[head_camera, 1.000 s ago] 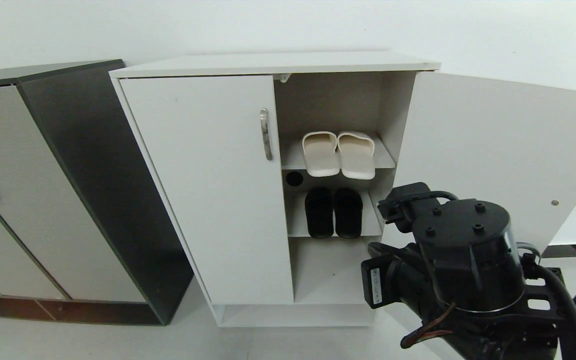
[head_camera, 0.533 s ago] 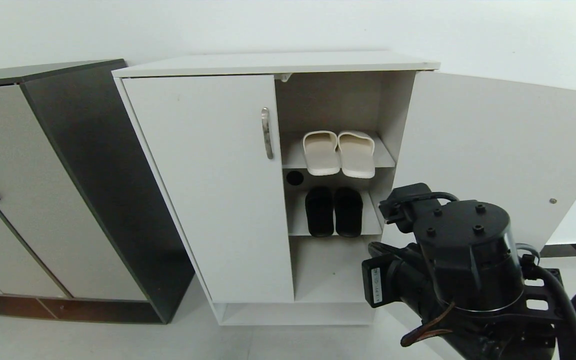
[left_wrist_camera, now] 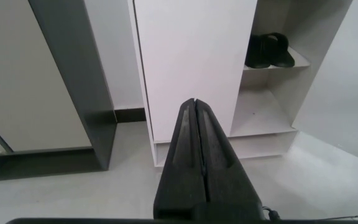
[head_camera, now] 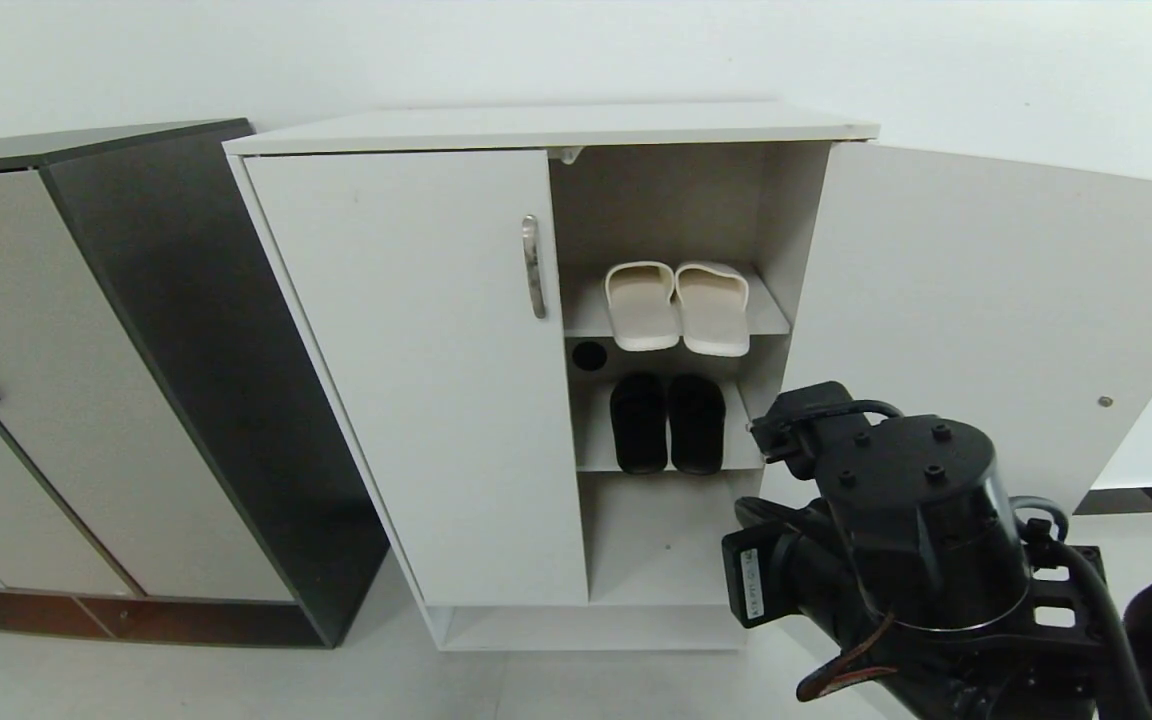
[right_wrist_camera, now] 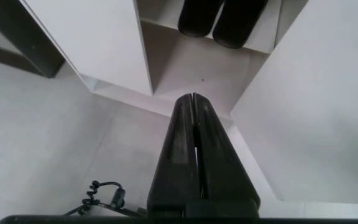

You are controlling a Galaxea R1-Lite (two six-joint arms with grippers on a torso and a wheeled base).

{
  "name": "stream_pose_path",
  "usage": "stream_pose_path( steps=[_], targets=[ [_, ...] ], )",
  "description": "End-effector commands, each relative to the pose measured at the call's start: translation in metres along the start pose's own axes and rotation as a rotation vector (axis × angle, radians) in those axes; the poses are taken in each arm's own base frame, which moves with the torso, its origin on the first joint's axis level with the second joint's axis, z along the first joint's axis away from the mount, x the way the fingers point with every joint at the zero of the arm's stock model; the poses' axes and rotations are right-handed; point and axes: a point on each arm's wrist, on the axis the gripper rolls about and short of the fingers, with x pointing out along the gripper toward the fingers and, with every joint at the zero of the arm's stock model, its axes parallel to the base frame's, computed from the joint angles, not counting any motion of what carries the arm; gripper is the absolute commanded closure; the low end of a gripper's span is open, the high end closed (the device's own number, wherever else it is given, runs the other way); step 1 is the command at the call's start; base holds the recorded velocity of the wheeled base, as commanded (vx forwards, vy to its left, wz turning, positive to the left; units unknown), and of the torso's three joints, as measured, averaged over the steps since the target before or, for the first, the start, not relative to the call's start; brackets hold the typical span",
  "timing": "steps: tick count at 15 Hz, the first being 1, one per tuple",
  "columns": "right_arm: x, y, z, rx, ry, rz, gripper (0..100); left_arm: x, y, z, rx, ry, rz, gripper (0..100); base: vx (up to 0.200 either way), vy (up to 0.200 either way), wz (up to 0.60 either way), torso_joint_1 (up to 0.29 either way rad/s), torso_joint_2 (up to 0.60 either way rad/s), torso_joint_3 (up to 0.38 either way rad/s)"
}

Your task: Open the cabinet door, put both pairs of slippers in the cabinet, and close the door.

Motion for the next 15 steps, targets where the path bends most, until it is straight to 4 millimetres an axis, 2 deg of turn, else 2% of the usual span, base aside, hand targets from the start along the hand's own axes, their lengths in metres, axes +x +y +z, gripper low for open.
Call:
stream_pose_path(
  steps=[1, 3, 7, 15],
  targets=[
    [0.0081, 0.0034, -0.0089, -0.023, 0.029, -0.011, 100, 0.0000, 0.0000, 0.0000, 0.000, 0.000, -0.001, 100, 0.000, 0.000, 0.00, 0.000, 0.00, 0.000],
    [0.0102, 0.0027, -0.0110, -0.032, 0.037, -0.018, 100, 0.0000, 0.0000, 0.0000, 0.000, 0.000, 0.001, 100, 0.000, 0.000, 0.00, -0.004, -0.03, -0.016],
    [0.0067, -0.0017, -0.0060, -0.017, 0.021, -0.023, 100, 0.0000, 0.0000, 0.0000, 0.002, 0.000, 0.001, 100, 0.000, 0.000, 0.00, 0.021, -0.22, -0.316],
    [0.0113, -0.0042, -0.0072, -0.017, 0.030, -0.035, 100, 0.0000, 0.0000, 0.0000, 0.000, 0.000, 0.001, 100, 0.000, 0.000, 0.00, 0.096, -0.50, -0.345]
  ],
)
